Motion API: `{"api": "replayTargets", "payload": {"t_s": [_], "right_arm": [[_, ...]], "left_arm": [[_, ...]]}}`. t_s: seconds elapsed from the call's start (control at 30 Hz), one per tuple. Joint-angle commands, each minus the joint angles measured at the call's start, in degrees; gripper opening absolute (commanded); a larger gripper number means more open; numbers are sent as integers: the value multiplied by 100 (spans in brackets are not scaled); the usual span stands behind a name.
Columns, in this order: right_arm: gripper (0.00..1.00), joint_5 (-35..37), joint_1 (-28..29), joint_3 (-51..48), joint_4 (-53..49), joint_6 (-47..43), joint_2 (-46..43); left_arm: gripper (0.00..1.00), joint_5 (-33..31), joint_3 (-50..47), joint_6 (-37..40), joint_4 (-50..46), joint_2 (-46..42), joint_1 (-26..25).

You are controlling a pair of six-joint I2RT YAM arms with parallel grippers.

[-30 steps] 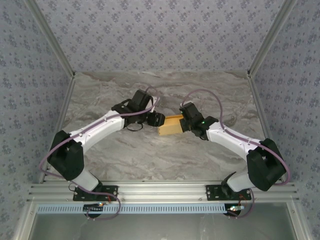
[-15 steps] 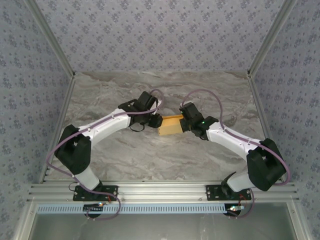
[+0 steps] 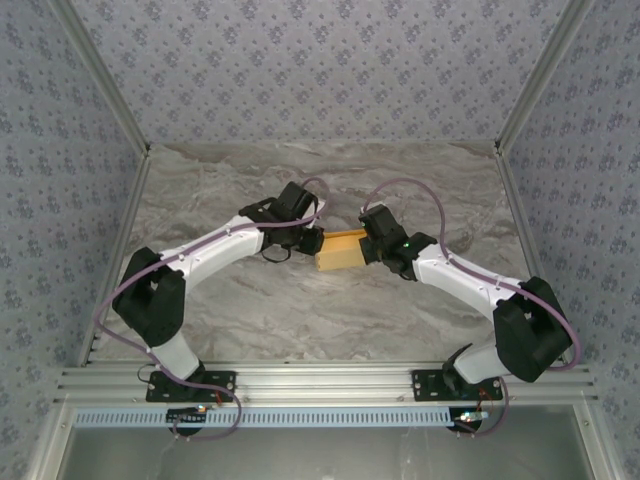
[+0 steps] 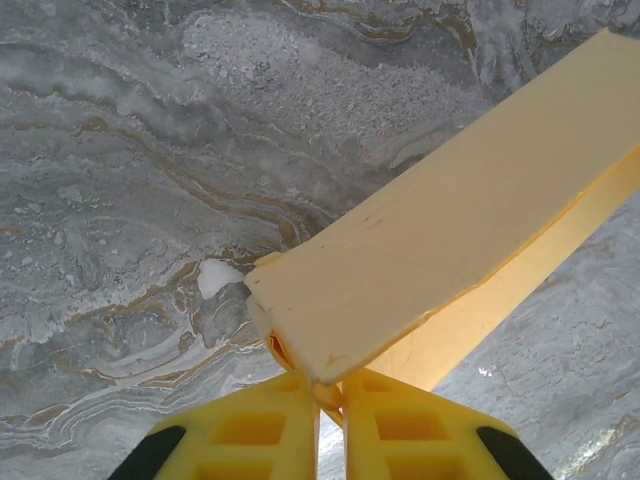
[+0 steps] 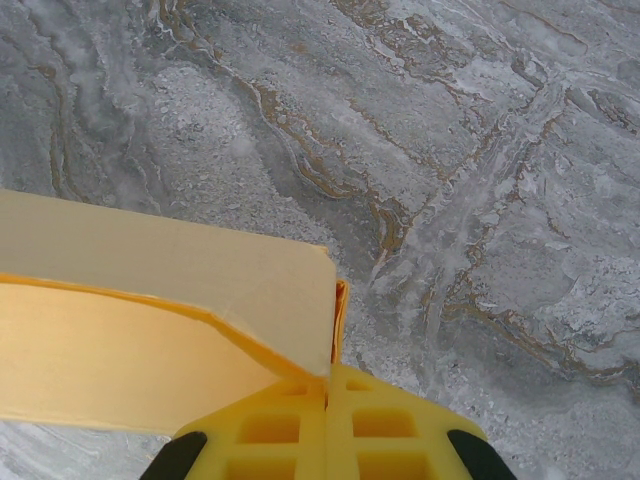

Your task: Fold the paper box

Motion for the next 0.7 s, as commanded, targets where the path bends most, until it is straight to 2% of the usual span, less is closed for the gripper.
{"api": "replayTargets", "payload": {"t_s": [0.0,0.23,0.67], "right_arm": [[0,-147,12,-101,-421,99,99],[0,-164,21,-110,-413,99,100],[0,-182,29,-156,-358,94,100]], "left_arm": [[9,0,189,-48,-51,37,-41],[0,-50,24,-649,232,-42,-38],[0,-224,-258,-1247,683,-356,-15]]}}
